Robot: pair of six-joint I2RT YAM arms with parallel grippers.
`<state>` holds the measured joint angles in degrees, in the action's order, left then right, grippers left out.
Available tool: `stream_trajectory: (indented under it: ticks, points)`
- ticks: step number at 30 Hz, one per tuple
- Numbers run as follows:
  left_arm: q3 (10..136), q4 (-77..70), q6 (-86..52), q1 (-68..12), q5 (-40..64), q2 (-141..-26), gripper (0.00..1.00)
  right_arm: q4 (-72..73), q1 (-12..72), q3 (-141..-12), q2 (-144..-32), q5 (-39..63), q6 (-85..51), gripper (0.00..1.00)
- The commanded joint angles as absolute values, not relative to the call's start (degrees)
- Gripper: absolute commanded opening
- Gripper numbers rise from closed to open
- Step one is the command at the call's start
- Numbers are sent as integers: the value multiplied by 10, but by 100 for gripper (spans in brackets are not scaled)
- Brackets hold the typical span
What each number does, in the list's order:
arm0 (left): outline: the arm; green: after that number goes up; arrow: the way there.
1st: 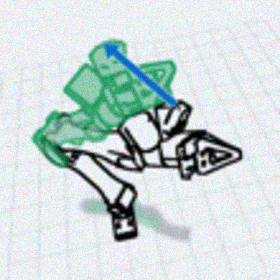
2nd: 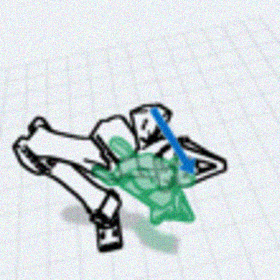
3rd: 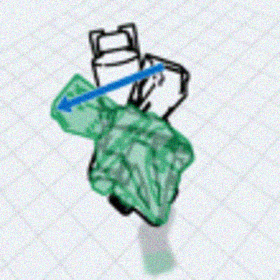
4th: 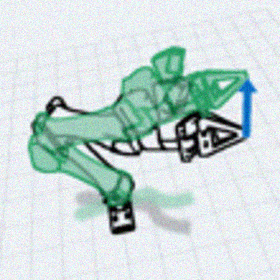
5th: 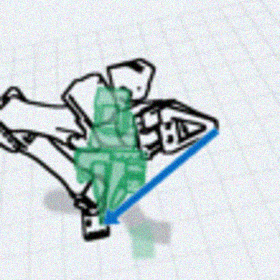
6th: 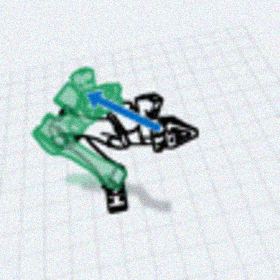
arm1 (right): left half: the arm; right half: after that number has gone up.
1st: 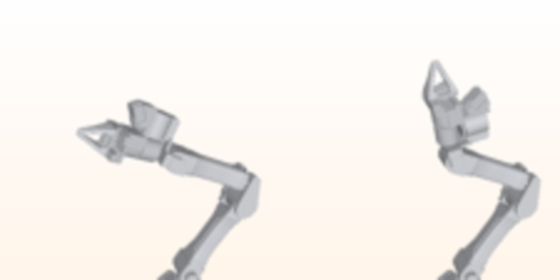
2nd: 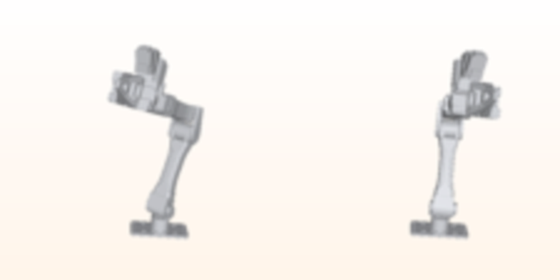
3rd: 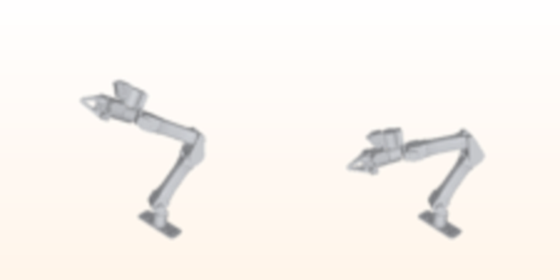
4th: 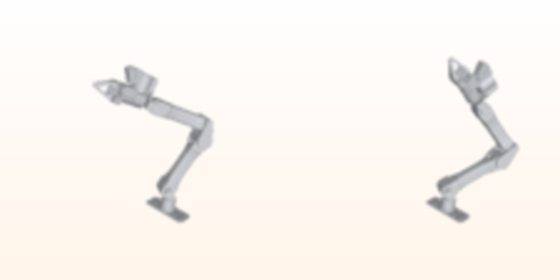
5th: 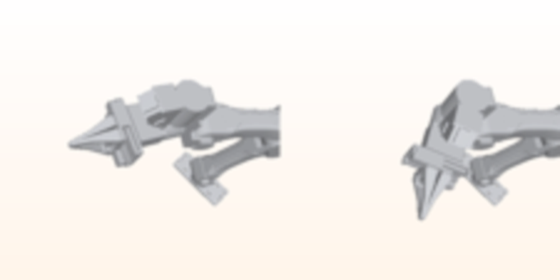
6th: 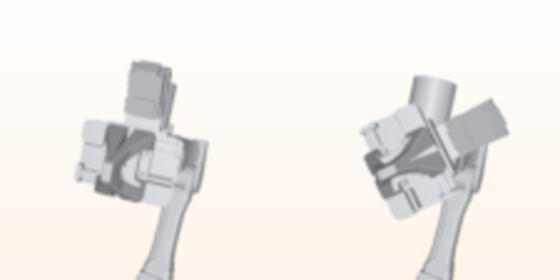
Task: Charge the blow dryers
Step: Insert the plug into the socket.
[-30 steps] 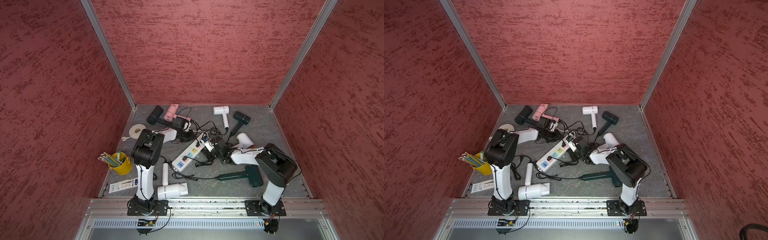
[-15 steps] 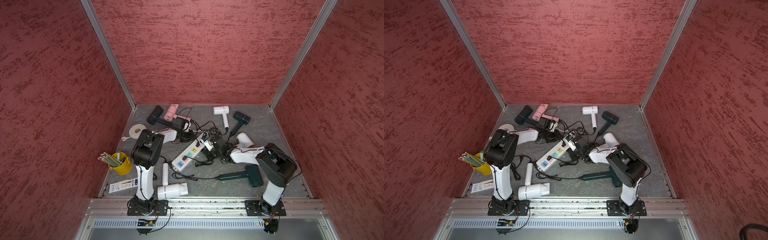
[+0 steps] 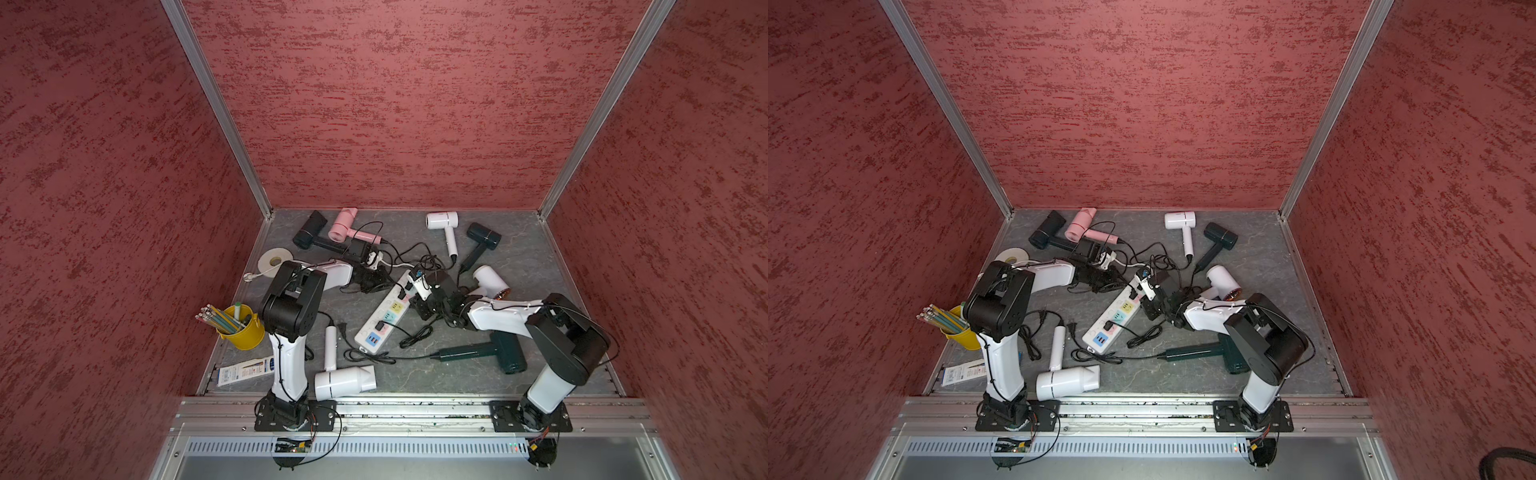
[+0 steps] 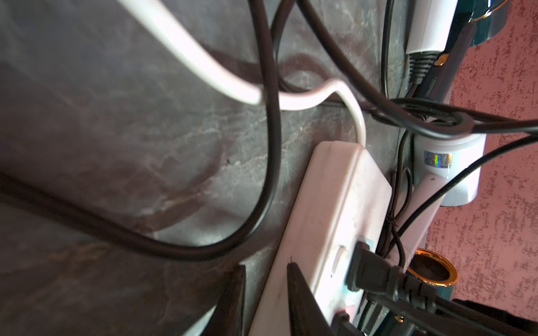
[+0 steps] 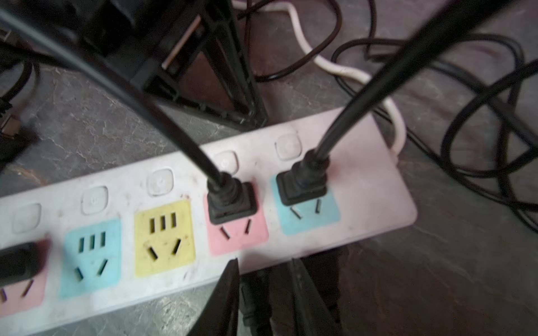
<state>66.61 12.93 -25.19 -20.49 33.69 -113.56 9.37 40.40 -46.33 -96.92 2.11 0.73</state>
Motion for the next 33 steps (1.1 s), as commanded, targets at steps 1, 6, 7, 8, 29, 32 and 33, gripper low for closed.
stream_trajectory:
  ticks: [1, 6, 7, 8, 29, 32, 33]
  points:
    - [663, 149, -251, -205, 362, -1104, 27, 111, 403, -453, -943, -2, 20, 35]
    - [654, 150, -251, -194, 356, -1066, 28, 100, 403, -438, -901, -8, 15, 45]
    - [653, 150, -252, -194, 353, -1054, 29, 99, 403, -435, -888, -7, 12, 47]
    - [650, 149, -255, -194, 352, -1044, 31, 99, 403, -433, -879, -6, 9, 48]
    - [448, 72, -326, -219, 133, -627, 100, -12, 395, -387, -524, 35, -79, 100]
    - [396, 59, -314, -229, 75, -531, 100, -21, 395, -363, -469, 36, -113, 100]
    - [380, 55, -308, -230, 59, -500, 100, -22, 396, -353, -454, 36, -127, 100]
